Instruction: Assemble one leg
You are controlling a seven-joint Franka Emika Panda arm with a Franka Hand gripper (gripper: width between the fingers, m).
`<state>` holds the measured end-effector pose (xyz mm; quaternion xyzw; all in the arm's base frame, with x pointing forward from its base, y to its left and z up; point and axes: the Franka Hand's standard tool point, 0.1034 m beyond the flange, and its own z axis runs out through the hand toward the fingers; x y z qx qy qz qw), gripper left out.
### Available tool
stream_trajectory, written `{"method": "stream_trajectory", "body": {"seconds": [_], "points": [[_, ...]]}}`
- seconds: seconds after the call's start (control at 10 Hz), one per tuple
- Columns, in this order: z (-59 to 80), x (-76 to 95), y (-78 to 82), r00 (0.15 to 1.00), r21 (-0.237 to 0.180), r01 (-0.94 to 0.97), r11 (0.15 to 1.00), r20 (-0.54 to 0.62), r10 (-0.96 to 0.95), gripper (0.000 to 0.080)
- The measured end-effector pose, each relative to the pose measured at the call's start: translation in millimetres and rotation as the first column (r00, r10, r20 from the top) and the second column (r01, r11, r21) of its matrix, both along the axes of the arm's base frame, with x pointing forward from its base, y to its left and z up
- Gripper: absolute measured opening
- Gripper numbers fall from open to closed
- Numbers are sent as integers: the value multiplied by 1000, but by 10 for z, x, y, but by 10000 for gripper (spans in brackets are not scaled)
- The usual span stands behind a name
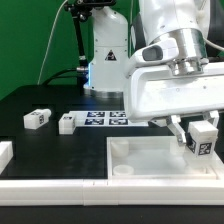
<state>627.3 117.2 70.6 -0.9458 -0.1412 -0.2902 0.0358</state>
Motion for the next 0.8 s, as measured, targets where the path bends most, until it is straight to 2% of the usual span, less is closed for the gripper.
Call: {"method": "stream_trajectory", "body": {"seconds": [0.4,0.5,0.6,0.7,0.8], "points": [[-6,12,-4,1000,2,4,1000,27,-4,288],[-27,0,-3,1000,1,3,1000,17,-3,420],[-27,0,-3,1000,1,3,1000,17,-3,420],[-29,-1,-3,1000,1,3,1000,16,-3,552],[-29,-1,-3,1000,1,3,1000,16,-3,632]]}}
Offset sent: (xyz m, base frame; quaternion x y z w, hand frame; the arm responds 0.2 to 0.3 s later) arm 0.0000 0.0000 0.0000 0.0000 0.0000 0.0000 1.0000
